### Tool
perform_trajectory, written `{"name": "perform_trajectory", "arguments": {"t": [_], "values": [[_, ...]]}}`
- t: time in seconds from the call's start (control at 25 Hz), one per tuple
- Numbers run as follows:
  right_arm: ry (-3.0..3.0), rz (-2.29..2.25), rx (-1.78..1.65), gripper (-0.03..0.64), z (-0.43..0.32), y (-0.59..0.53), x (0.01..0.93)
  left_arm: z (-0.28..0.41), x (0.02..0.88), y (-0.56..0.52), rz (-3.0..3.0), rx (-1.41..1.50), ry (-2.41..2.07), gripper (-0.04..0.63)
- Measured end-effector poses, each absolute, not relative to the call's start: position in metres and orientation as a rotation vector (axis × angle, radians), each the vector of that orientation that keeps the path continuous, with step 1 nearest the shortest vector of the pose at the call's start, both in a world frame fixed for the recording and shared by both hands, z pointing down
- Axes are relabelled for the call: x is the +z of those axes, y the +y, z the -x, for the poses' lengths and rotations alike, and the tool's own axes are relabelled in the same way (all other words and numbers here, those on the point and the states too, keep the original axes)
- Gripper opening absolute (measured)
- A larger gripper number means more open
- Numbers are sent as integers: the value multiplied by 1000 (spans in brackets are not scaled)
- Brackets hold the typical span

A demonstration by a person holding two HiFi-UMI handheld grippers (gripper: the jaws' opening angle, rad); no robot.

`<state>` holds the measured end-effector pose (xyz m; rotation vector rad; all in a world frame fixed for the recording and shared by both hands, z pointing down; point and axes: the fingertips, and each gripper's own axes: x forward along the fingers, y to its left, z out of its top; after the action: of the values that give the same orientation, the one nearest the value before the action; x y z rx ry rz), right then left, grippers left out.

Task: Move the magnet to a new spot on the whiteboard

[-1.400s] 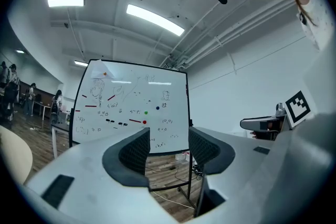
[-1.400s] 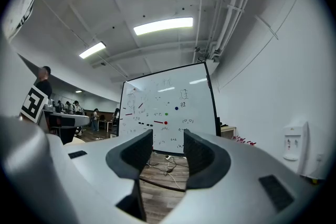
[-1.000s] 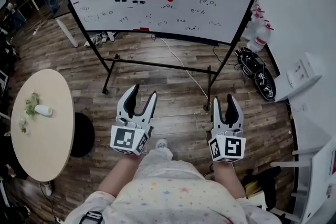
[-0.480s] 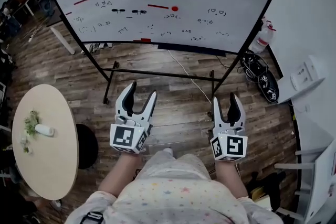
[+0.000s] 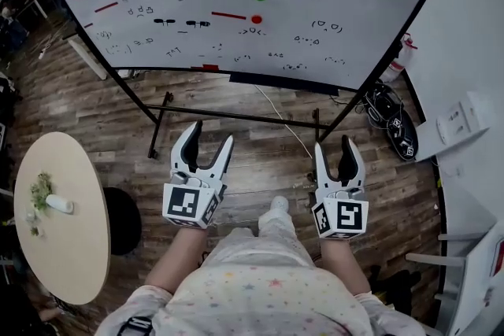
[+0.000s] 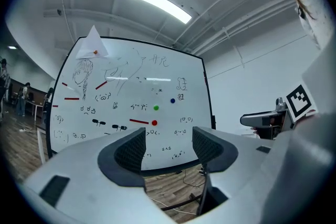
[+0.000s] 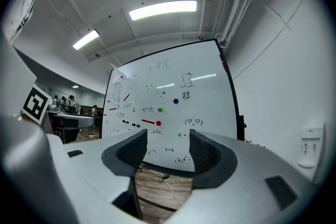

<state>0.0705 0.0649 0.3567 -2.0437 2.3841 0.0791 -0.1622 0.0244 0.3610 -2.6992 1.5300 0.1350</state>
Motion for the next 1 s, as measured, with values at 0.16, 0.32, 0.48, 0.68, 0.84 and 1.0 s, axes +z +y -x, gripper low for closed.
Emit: {"name": "perform_trajectory", "arguments": {"t": [0.16, 0.32, 0.48, 0.68, 0.84, 1.0], "values": [[2407, 2012, 89, 235, -95, 24, 351, 140, 355, -11, 2673, 143, 1564, 256], [2421, 1983, 119, 235, -127, -16, 343, 115, 351, -48, 2640, 153, 1605, 256], [2422, 1970, 116, 235, -160, -47, 339, 88, 347, -76, 2618, 149, 1628, 256], [2454, 1932, 93, 235, -177, -80, 343, 71, 348, -103, 2594, 134, 1671, 256], [2476, 1906, 62, 235, -174, -103, 349, 72, 351, -123, 2579, 113, 1700, 256], [2469, 1912, 66, 235, -171, -131, 351, 73, 353, -153, 2590, 113, 1689, 256]]}}
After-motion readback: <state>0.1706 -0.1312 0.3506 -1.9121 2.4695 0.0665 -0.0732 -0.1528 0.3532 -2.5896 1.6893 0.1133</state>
